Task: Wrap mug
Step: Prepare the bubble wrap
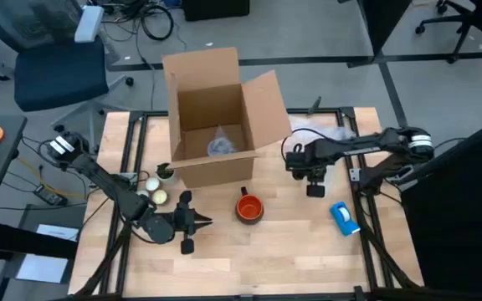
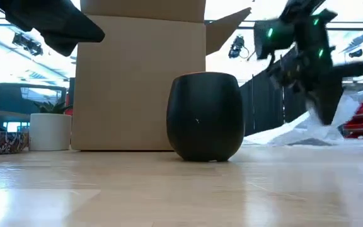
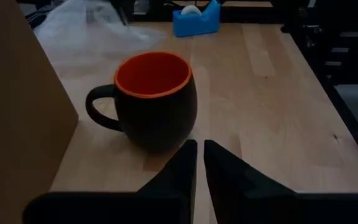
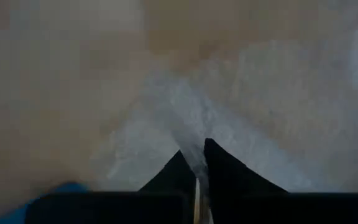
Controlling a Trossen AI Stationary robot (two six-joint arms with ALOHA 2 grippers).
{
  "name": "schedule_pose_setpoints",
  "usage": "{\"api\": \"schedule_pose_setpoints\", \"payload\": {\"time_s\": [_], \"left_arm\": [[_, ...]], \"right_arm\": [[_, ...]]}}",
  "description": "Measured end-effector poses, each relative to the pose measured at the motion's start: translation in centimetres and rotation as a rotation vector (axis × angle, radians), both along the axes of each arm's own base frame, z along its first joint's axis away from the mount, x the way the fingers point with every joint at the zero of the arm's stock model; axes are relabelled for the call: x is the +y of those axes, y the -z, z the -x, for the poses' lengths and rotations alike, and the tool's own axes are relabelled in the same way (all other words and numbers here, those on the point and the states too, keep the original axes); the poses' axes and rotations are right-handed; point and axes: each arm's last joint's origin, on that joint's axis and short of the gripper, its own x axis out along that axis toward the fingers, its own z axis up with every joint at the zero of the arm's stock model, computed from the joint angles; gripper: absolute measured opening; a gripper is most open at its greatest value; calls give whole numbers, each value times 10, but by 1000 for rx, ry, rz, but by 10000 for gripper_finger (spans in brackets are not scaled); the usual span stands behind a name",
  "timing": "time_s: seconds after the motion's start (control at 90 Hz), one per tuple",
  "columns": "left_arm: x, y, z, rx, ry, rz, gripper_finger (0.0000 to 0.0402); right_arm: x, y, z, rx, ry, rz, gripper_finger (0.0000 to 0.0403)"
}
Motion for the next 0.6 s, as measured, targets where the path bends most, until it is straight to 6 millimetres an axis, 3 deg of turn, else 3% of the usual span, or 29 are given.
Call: {"api": "schedule_pose_setpoints", "payload": {"time_s": [0.2,0.378,0.489,0.6], "left_arm": [[0,0,0,0,0,0,16],[0,0,0,-3,0,2,16],[0,0,0,-5,0,4,16],[0,0,0,-5,0,4,16]], "right_arm": [[24,-40,3,-383,-5,-80,0],[31,-75,5,-732,-37,-109,0],[39,-84,12,-778,-20,-155,0],[55,-80,15,-736,-5,-283,0]]}}
